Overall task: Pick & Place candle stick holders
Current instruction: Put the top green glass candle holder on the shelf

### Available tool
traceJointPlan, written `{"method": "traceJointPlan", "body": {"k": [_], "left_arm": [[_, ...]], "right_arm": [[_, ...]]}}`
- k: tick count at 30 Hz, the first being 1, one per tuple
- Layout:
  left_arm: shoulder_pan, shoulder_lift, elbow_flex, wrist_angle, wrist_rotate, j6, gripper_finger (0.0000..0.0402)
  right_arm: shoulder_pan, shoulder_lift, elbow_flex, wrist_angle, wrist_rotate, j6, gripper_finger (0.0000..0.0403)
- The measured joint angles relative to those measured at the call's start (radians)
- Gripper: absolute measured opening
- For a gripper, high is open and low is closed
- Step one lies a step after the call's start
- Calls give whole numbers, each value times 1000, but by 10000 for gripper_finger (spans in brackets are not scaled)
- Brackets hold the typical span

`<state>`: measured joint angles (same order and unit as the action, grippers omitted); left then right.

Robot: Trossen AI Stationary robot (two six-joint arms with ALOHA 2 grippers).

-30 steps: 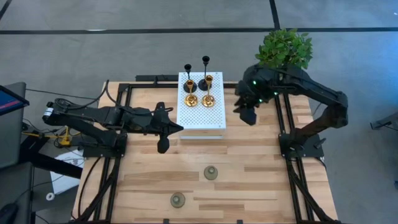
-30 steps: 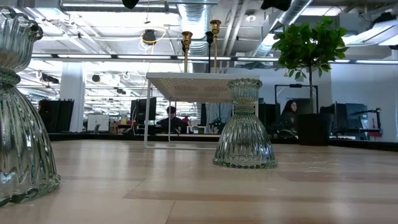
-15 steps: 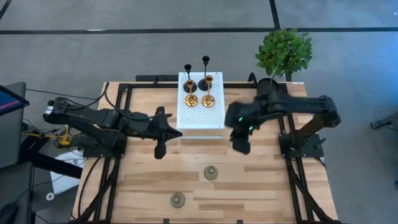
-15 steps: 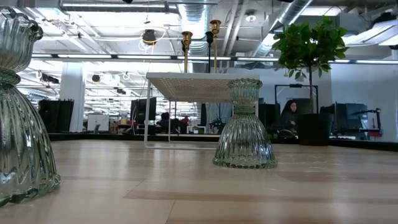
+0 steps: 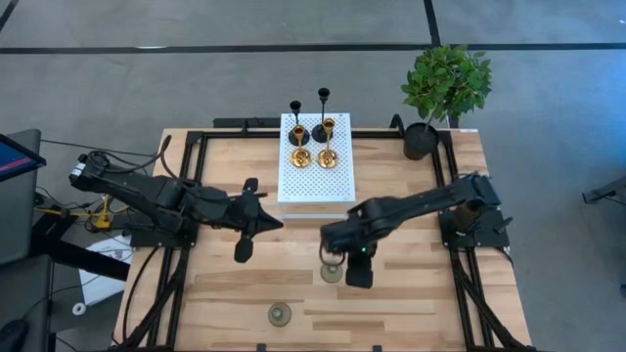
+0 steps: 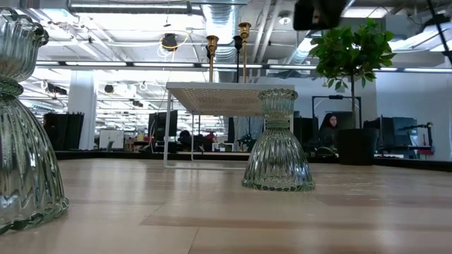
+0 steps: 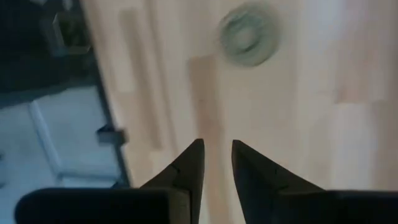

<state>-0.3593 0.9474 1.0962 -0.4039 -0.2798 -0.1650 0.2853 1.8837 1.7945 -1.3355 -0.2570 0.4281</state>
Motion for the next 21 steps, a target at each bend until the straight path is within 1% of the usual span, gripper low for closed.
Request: {"method": "traceJointPlan", "body": {"k": [2, 3, 8, 11, 16, 21], "left_arm": [[0, 0, 0, 0, 0, 0, 8], [0, 0, 0, 0, 0, 0, 8], [0, 0, 0, 0, -5, 0, 8], [0, 0, 0, 0, -4, -18, 8], [0, 1, 0, 0, 0, -34, 8], [0, 1, 0, 0, 22, -19, 8]], "right_arm": [[10, 25, 1, -2, -53, -13, 69], [13, 35, 1, -2, -59, -17, 66], [23, 57, 1, 20, 4, -43, 43], [21, 56, 1, 73, 48, -45, 26], [-6, 45, 2, 150, 52, -45, 5], [-40, 53, 2, 200, 49, -45, 1]]}}
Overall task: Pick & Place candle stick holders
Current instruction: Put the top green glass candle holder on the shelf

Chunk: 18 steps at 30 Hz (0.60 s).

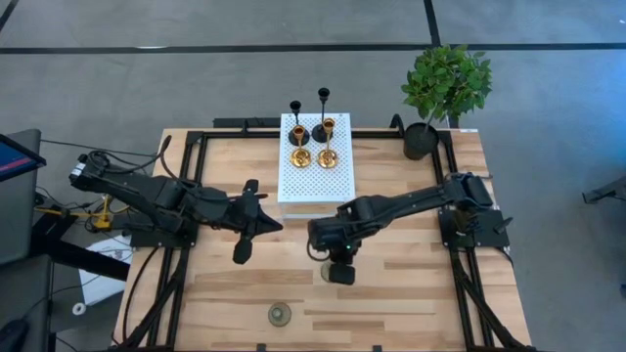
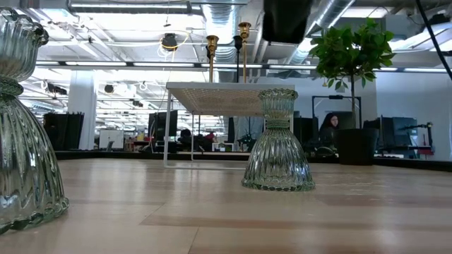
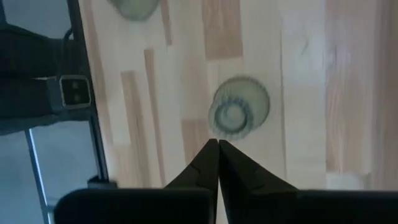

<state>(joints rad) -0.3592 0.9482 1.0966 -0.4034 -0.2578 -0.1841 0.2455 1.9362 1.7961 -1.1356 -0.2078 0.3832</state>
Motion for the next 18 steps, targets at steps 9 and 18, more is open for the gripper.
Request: {"method": "traceJointPlan", "body": {"k": [9, 18], "left_arm": [[0, 0, 0, 0, 0, 1, 8], [0, 0, 0, 0, 1, -4, 8]], "right_arm": [[-53, 2, 0, 101, 16, 41, 5], [-55, 2, -1, 58, 34, 55, 81]]}}
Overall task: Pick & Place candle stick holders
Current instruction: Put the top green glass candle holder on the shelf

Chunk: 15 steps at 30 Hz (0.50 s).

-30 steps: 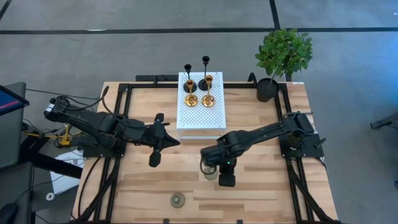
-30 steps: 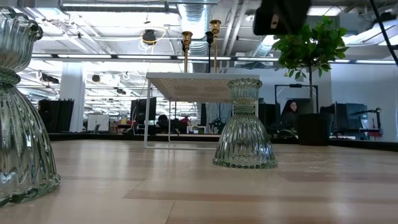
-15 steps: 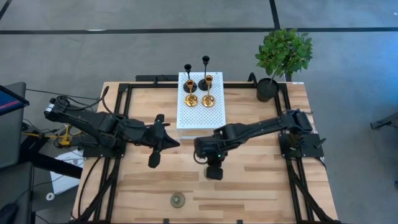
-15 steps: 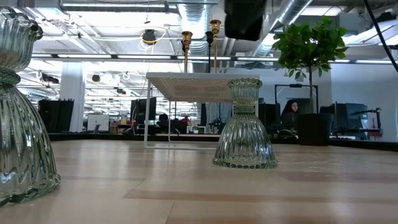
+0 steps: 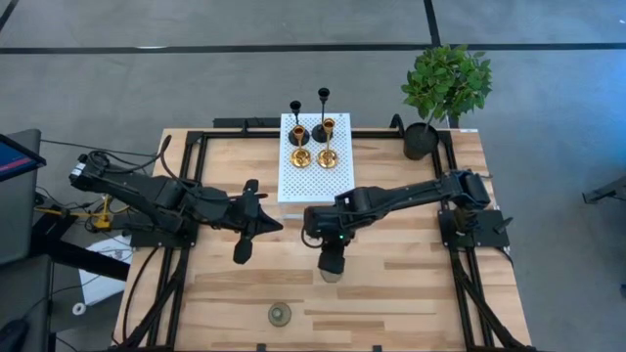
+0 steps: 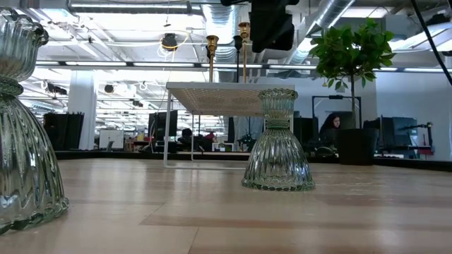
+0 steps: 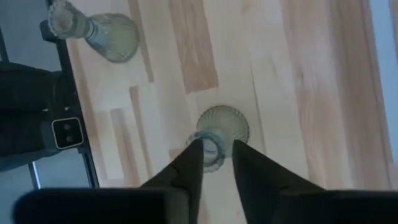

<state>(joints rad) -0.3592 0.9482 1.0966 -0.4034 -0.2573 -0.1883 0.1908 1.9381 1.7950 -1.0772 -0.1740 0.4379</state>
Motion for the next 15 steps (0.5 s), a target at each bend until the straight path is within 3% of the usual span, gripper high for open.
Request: {"method": "traceJointPlan", "body": {"k": [6, 15], "left_arm": [[0, 0, 0, 0, 0, -3, 8], [-2, 0, 1, 0, 2, -3, 8]], "right_arm": [[24, 23, 1, 0, -12, -14, 120], [70, 152, -1, -70, -8, -56, 123]]}}
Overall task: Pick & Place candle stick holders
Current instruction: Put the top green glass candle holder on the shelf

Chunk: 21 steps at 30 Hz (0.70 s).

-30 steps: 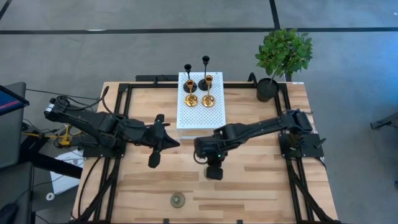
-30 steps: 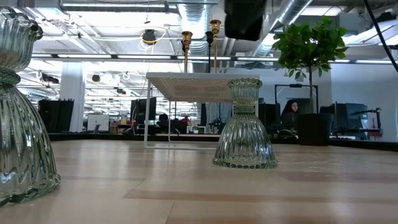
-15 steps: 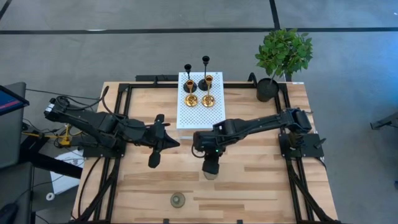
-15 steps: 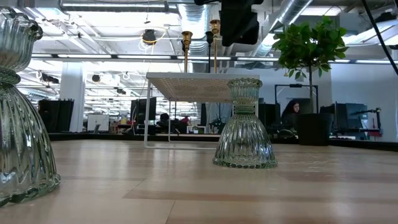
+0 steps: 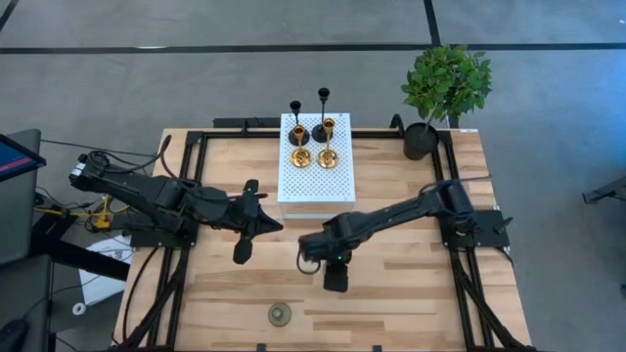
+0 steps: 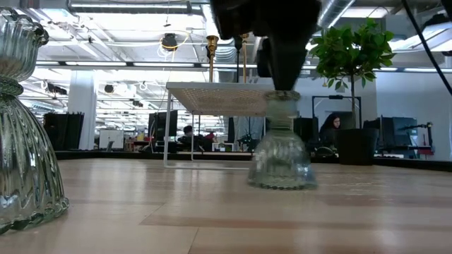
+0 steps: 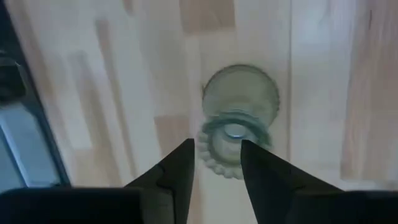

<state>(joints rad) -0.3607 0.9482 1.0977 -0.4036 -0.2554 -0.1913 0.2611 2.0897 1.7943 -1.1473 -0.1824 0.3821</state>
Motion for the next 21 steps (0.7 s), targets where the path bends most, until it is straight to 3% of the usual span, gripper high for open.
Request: {"method": "traceJointPlan", "body": {"k": [7, 21], "left_arm": [[0, 0, 0, 0, 0, 0, 8], [0, 0, 0, -5, -1, 0, 8]], "right_arm": [[12, 12, 1, 9, 89, -26, 117], [0, 12, 0, 39, 91, -24, 89]]}}
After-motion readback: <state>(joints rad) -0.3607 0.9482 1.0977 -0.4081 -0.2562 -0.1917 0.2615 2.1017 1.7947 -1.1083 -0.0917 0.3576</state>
